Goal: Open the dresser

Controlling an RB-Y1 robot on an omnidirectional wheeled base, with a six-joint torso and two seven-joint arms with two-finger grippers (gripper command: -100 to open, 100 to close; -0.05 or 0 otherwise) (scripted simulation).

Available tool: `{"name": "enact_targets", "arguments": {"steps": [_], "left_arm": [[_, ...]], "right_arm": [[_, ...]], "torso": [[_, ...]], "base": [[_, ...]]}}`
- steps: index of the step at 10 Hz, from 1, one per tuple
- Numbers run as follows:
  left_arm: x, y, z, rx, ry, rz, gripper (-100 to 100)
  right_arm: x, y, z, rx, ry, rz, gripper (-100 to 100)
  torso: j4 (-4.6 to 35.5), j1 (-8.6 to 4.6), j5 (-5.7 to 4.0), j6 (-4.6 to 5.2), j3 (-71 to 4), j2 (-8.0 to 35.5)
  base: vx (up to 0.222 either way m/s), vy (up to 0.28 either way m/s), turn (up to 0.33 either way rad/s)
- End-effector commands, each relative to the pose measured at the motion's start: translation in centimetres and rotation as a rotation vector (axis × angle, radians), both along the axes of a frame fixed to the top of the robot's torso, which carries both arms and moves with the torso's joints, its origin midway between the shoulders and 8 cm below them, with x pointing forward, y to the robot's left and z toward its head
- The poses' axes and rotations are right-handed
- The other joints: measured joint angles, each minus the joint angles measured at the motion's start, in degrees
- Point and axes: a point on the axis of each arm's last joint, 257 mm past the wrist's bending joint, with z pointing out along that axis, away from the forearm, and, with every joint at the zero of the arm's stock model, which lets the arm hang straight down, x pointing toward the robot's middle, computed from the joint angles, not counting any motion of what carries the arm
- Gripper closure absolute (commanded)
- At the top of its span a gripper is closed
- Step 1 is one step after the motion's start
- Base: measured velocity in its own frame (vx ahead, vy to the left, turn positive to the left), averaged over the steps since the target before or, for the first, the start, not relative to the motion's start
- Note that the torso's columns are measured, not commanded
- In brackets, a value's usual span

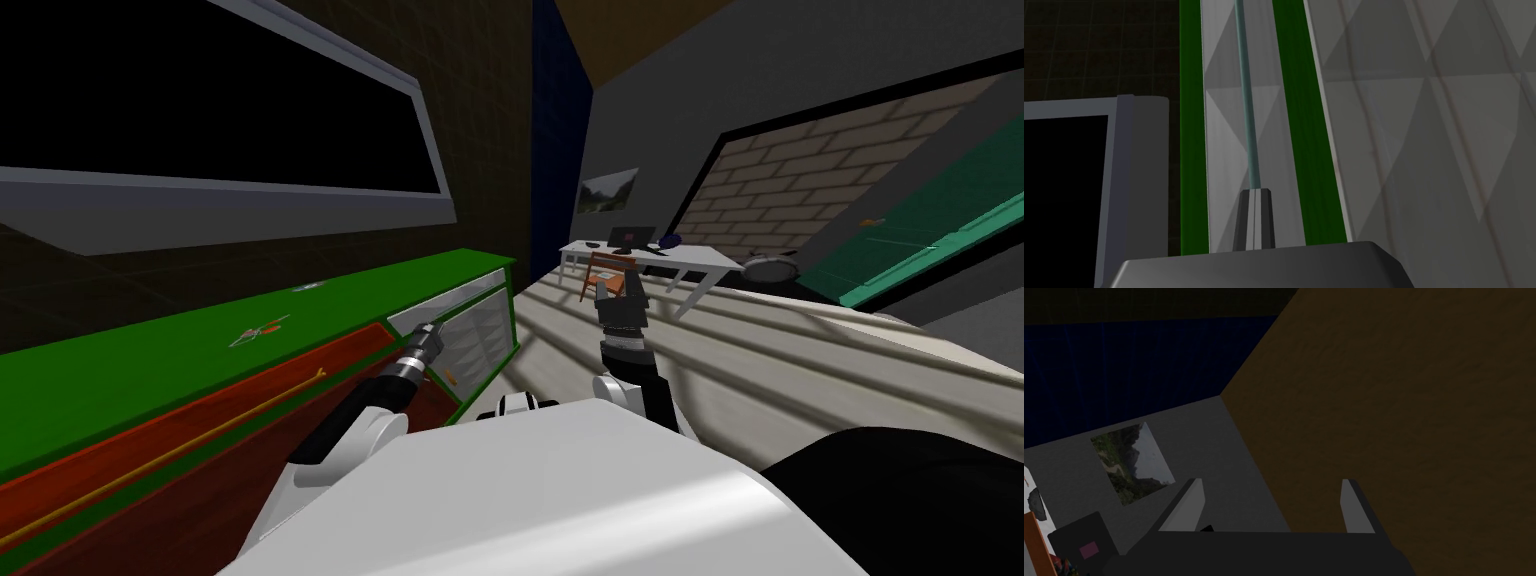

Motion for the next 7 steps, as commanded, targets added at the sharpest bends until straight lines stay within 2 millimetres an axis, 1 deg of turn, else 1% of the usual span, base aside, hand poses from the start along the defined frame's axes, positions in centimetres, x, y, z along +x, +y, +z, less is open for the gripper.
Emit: {"name": "enact_targets", "arguments": {"steps": [1,2,3,6,7], "left_arm": [[0.7,-1.5,0.3,0.003,0.001,-0.049,100],[0.5,-1.1,0.2,0.002,0.0,-0.038,100],[0.8,-0.9,-1.1,0.002,0.025,-0.033,-100],[1.4,-0.4,-2.3,0.001,0.043,-0.023,-100],[1.4,-0.5,-1.7,0.001,0.028,-0.025,-100]], "right_arm": [[0.0,0.0,0.0,0.0,0.0,0.0,0],[0.0,0.0,0.0,0.0,0.0,0.0,0],[0.0,0.0,0.0,0.0,0.0,0.0,0],[0.0,0.0,0.0,0.0,0.0,0.0,0],[0.0,0.0,0.0,0.0,0.0,0.0,0]], "torso": [[0.0,0.04,0.01,0.03,0.0,0.0],[0.0,0.16,0.04,0.02,0.0,0.0],[0.0,0.29,0.08,0.02,0.0,-0.1],[0.0,0.13,0.03,0.01,0.0,0.0],[0.0,0.08,0.02,0.01,0.0,0.0]], "base": [[-0.071,-0.095,0.12],[-0.03,-0.038,0.022],[0.0,0.0,0.0],[0.027,0.028,-0.005],[0.096,0.091,-0.024]]}}
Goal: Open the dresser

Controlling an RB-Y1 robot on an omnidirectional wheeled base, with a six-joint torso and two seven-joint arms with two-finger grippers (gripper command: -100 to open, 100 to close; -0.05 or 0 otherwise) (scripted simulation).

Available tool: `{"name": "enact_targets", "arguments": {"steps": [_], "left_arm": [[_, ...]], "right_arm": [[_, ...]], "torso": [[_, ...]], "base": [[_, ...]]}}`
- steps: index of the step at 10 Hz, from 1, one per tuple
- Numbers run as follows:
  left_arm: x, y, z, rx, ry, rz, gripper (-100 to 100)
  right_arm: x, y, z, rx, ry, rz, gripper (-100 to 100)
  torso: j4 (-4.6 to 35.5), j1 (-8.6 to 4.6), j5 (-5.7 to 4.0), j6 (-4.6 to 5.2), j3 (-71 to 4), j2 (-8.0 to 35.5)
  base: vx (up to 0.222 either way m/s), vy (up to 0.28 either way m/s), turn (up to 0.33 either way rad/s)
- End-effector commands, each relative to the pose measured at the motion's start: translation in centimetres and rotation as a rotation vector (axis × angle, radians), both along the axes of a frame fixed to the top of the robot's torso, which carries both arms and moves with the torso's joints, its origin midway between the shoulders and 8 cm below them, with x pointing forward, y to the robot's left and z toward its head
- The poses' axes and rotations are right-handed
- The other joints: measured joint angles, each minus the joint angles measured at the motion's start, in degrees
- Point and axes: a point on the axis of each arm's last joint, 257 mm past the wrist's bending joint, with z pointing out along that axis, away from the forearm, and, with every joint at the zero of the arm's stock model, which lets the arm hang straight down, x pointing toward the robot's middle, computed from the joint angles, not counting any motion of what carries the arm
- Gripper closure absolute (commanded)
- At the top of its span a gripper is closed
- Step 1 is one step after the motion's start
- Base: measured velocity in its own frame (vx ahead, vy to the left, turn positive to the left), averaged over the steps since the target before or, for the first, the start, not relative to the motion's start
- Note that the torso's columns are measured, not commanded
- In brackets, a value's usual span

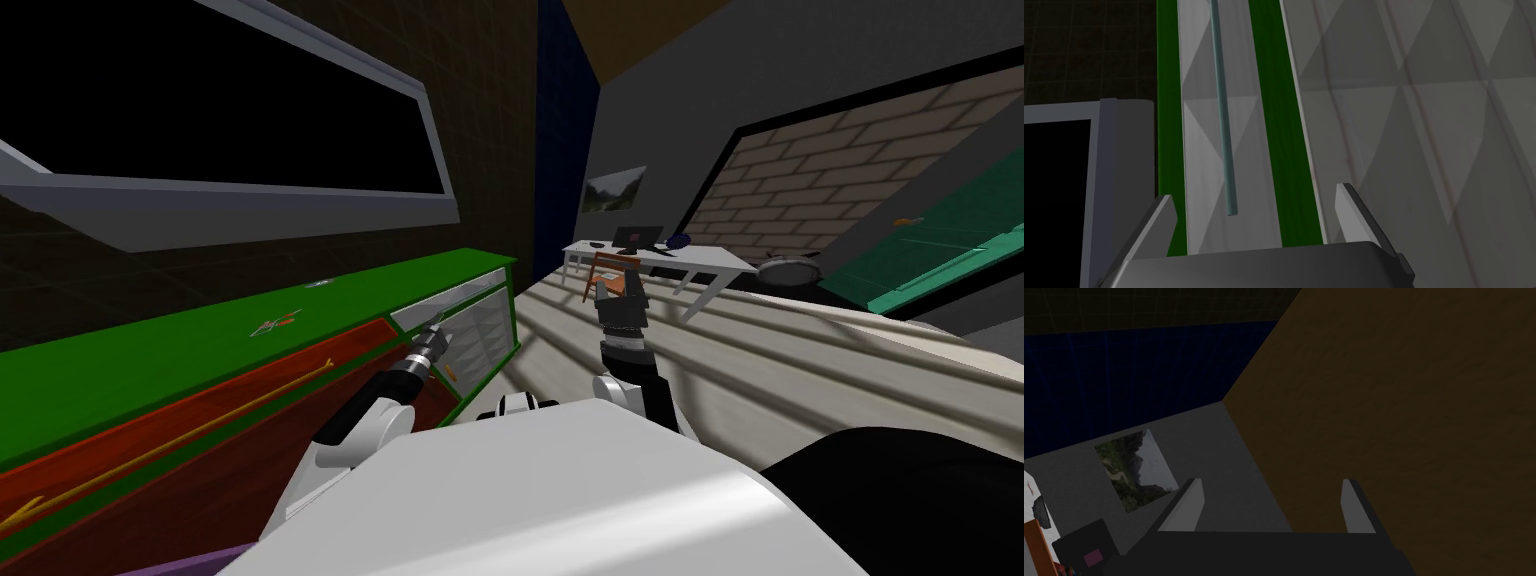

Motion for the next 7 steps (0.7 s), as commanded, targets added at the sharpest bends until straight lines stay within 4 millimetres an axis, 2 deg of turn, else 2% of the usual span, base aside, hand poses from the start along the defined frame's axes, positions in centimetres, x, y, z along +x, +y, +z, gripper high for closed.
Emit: {"name": "enact_targets", "arguments": {"steps": [1,2,3,5,6,7], "left_arm": [[0.3,0.1,0.5,0.0,-0.017,0.0,-100],[0.4,0.2,0.4,0.0,-0.017,0.001,-100],[0.2,-0.1,1.5,0.001,-0.035,-0.006,-100],[0.2,0.0,1.1,0.001,-0.029,-0.003,-100],[0.2,0.0,1.1,0.001,-0.028,-0.003,100],[-0.7,-1.3,1.1,-0.001,-0.027,-0.032,100]], "right_arm": [[0.0,0.0,0.0,0.0,0.0,0.0,0],[0.0,0.0,0.0,0.0,0.0,0.0,0],[0.0,0.0,0.0,0.0,0.0,0.0,0],[0.0,0.0,0.0,0.0,0.0,0.0,0],[0.0,0.0,0.0,0.0,0.0,0.0,0],[0.0,0.0,0.0,0.0,0.0,0.0,0]], "torso": [[0.0,0.11,0.02,0.0,-0.1,-0.1],[0.0,0.09,0.03,-0.01,-0.1,-0.1],[0.0,0.05,0.02,-0.01,-0.1,-0.1],[0.1,-0.26,-0.06,0.0,0.2,0.3],[0.1,-0.34,-0.1,0.0,0.3,0.4],[0.1,-0.24,-0.07,0.0,0.2,0.3]], "base": [[0.138,0.109,-0.028],[0.149,0.121,-0.02],[0.121,0.134,-0.028],[0.033,0.039,-0.004],[0.007,0.007,0.0],[-0.042,-0.056,0.207]]}}
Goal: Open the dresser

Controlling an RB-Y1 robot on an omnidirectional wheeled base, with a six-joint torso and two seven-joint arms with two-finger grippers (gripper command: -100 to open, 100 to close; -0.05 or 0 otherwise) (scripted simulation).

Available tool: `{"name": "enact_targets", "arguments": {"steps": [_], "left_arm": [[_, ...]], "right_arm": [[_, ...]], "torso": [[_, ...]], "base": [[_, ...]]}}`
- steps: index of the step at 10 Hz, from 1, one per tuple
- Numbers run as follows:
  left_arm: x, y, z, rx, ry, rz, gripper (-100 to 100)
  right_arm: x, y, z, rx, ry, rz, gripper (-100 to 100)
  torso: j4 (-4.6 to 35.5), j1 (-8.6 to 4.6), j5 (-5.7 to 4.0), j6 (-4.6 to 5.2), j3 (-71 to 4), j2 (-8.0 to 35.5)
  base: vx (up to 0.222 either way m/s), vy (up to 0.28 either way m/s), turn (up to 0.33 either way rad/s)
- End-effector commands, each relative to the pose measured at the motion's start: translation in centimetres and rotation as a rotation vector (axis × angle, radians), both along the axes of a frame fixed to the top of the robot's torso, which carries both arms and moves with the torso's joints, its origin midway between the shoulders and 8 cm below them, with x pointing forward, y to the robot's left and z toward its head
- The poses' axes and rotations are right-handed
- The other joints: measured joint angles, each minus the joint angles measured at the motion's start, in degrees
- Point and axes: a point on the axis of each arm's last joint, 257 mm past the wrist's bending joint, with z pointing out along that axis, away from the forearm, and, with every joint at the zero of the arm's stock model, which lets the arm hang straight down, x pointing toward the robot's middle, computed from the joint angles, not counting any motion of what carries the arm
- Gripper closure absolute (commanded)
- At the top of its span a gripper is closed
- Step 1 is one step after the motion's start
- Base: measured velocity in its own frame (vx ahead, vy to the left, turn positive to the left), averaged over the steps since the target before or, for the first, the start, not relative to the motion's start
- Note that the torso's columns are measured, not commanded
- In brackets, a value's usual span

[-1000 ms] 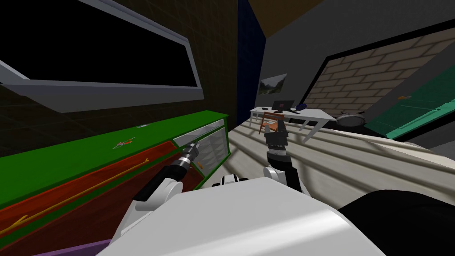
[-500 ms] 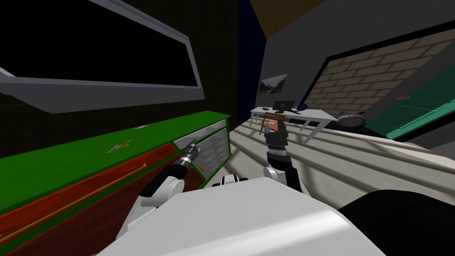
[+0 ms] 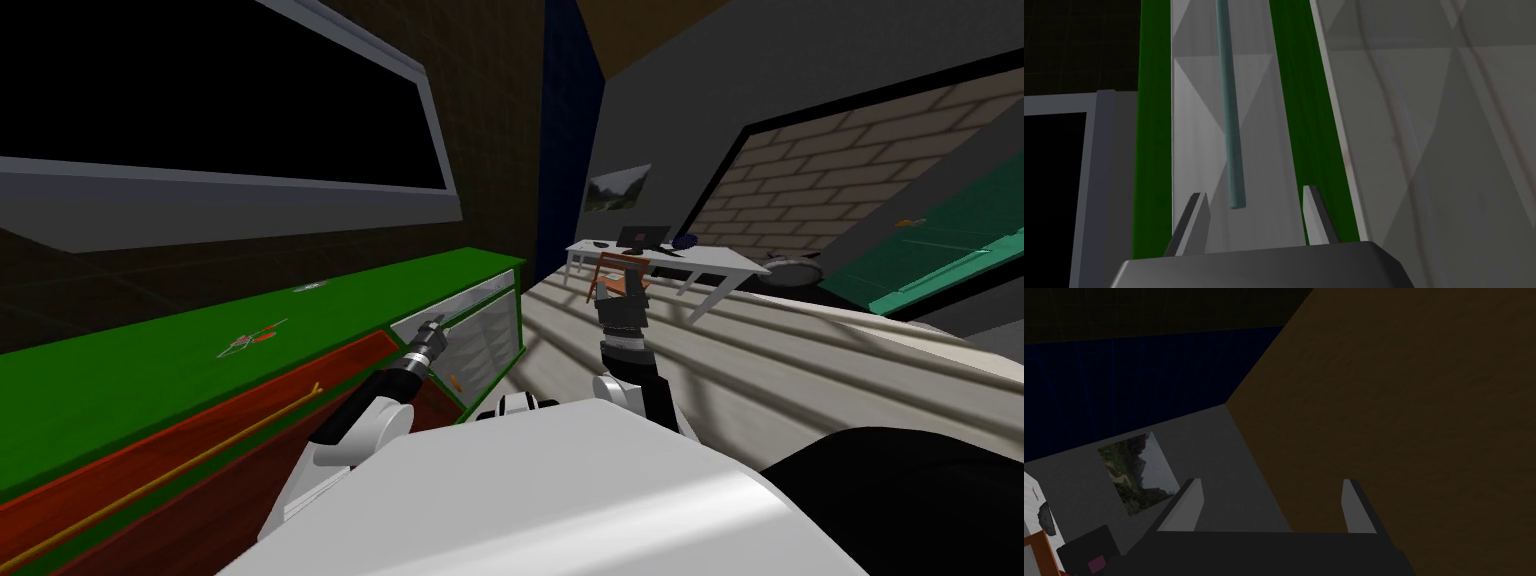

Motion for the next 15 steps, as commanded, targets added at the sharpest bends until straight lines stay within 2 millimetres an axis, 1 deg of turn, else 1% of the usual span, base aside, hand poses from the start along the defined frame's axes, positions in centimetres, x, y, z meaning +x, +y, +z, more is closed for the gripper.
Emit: {"name": "enact_targets", "arguments": {"steps": [1,3,4,5,7,8,9,10,11,13,14,15], "left_arm": [[-1.1,-1.6,0.1,-0.002,0.002,-0.036,100],[-2.2,-3.1,0.2,-0.006,0.004,-0.071,100],[-2.0,-2.6,0.2,-0.006,0.003,-0.061,100],[-1.6,-2.3,-1.3,-0.005,0.03,-0.054,-100],[-1.2,-1.9,-2.5,-0.004,0.048,-0.044,-100],[-1.1,-1.9,-2.2,-0.002,0.038,-0.045,-100],[-0.9,-1.9,-2.4,-0.001,0.041,-0.044,-100],[-1.3,-2.2,-1.1,0.0,0.02,-0.055,-100],[-1.4,-2.4,-0.6,0.0,0.012,-0.058,-100],[-1.9,-2.8,1.1,-0.001,-0.02,-0.069,-100],[-1.8,-2.7,0.7,-0.001,-0.013,-0.066,-100],[-1.8,-2.8,0.8,-0.001,-0.013,-0.066,-100]], "right_arm": [[0.0,0.0,0.0,0.0,0.0,0.0,0],[0.0,0.0,0.0,0.0,0.0,0.0,0],[0.0,0.0,0.0,0.0,0.0,0.0,0],[0.0,0.0,0.0,0.0,0.0,0.0,0],[0.0,0.0,0.0,0.0,0.0,0.0,0],[0.0,0.0,0.0,0.0,0.0,0.0,0],[0.0,0.0,0.0,0.0,0.0,0.0,0],[0.0,0.0,0.0,0.0,0.0,0.0,0],[0.0,0.0,0.0,0.0,0.0,0.0,0],[0.0,0.0,0.0,0.0,0.0,0.0,0],[0.0,0.0,0.0,0.0,0.0,0.0,0],[0.0,0.0,0.0,0.0,0.0,0.0,0]], "torso": [[-0.3,0.05,0.15,-0.09,0.0,-0.1],[-0.1,0.05,0.04,-0.01,-0.1,-0.2],[-0.1,0.16,0.05,0.01,-0.1,-0.2],[-0.1,0.44,0.13,0.02,-0.2,-0.4],[-0.1,0.44,0.14,-0.01,-0.3,-0.5],[-0.1,0.31,0.1,0.0,-0.2,-0.4],[-0.1,0.33,0.09,0.0,-0.3,-0.5],[-0.1,0.29,0.09,-0.01,-0.3,-0.4],[-0.1,0.27,0.08,-0.01,-0.2,-0.2],[0.0,0.0,0.01,0.0,0.0,0.1],[0.0,-0.01,0.0,0.0,0.0,0.0],[0.0,0.08,0.03,0.0,-0.1,-0.1]], "base": [[-0.075,-0.126,0.17],[-0.108,-0.14,0.156],[-0.051,-0.06,0.029],[-0.004,-0.008,-0.008],[0.028,0.02,-0.003],[0.113,0.07,-0.032],[0.133,0.088,-0.026],[0.114,0.102,-0.015],[0.069,0.079,-0.011],[0.019,0.024,-0.002],[0.0,0.0,0.0],[0.0,0.0,0.0]]}}
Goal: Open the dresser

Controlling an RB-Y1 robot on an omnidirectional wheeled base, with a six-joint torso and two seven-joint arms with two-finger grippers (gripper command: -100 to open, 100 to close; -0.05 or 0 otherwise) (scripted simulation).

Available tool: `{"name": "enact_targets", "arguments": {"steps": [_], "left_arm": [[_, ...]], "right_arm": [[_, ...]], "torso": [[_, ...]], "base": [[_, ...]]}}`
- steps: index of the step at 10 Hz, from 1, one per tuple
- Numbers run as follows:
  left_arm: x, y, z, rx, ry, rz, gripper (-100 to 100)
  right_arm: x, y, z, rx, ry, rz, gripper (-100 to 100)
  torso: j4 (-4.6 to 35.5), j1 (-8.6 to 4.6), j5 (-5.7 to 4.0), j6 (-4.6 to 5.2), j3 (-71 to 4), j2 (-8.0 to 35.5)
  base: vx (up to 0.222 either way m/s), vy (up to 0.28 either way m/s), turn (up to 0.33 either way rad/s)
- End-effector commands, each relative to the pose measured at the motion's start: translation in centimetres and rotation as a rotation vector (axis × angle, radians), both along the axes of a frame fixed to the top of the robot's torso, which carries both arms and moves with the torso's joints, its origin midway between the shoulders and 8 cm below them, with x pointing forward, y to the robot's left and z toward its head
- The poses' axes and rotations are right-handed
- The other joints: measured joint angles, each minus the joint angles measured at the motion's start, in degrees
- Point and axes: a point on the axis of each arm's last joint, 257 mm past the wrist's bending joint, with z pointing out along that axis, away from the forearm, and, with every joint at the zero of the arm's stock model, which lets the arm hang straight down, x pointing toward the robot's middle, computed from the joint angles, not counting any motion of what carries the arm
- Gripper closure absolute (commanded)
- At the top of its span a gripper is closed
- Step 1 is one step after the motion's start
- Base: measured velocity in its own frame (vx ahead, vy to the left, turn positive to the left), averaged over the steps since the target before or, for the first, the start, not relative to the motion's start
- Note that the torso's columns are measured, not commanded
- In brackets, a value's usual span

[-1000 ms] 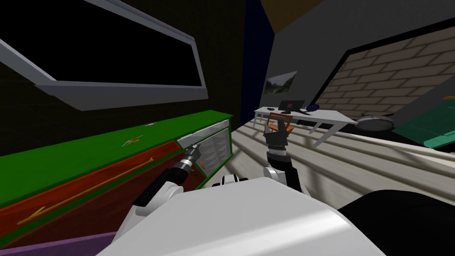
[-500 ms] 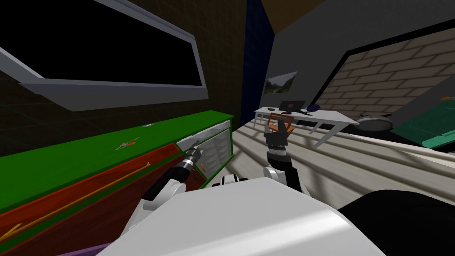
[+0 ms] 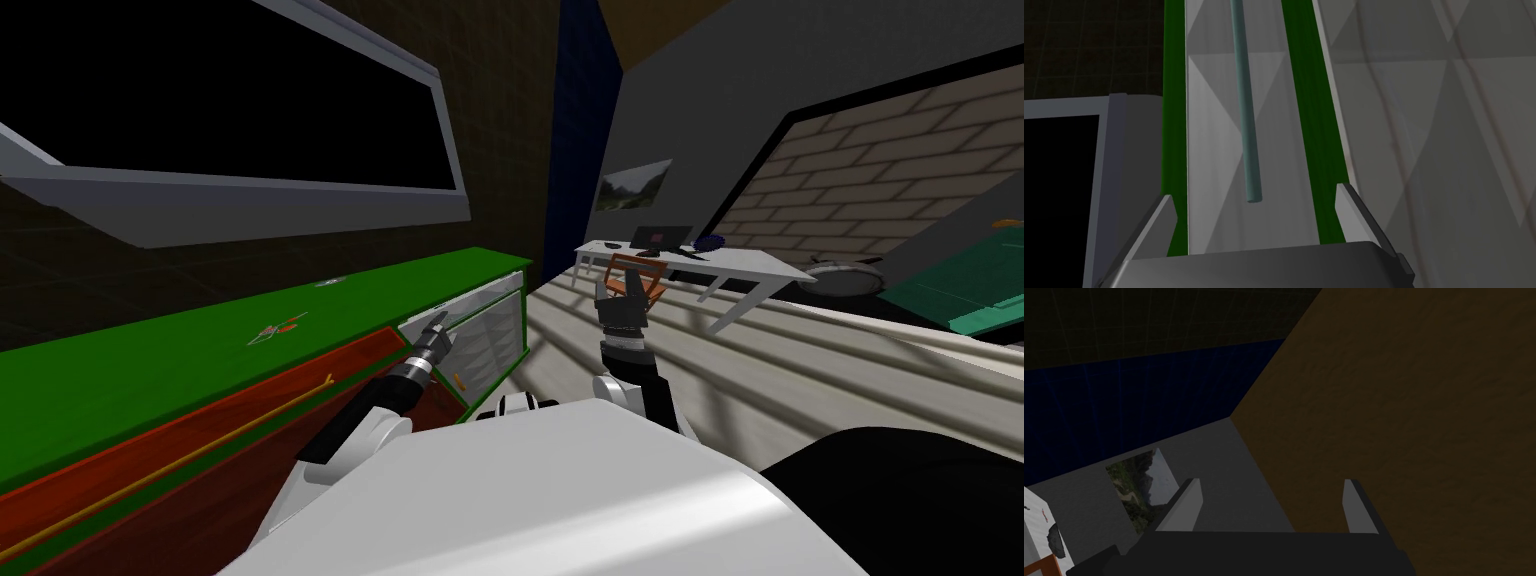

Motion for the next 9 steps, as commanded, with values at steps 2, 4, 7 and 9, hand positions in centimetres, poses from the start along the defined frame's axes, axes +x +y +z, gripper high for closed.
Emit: {"name": "enact_targets", "arguments": {"steps": [2,4,7,9], "left_arm": [[-0.3,-0.2,0.2,0.0,0.001,-0.006,100],[-0.6,-0.4,0.3,0.0,0.001,-0.01,100],[-0.3,-0.1,-1.2,0.001,0.03,-0.004,-100],[0.1,0.3,-2.8,0.002,0.06,0.007,-100]], "right_arm": [[0.0,0.0,0.0,0.0,0.0,0.0,0],[0.0,0.0,0.0,0.0,0.0,0.0,0],[0.0,0.0,0.0,0.0,0.0,0.0,0],[0.0,0.0,0.0,0.0,0.0,0.0,0]], "torso": [[0.0,0.12,0.04,0.0,-0.1,-0.1],[0.1,-0.17,-0.06,0.0,0.2,0.2],[-0.1,0.32,0.08,0.0,-0.2,-0.4],[-0.1,0.37,0.12,0.0,-0.3,-0.4]], "base": [[-0.055,-0.042,0.018],[-0.157,-0.122,0.029],[-0.084,-0.077,0.016],[0.012,0.012,-0.001]]}}
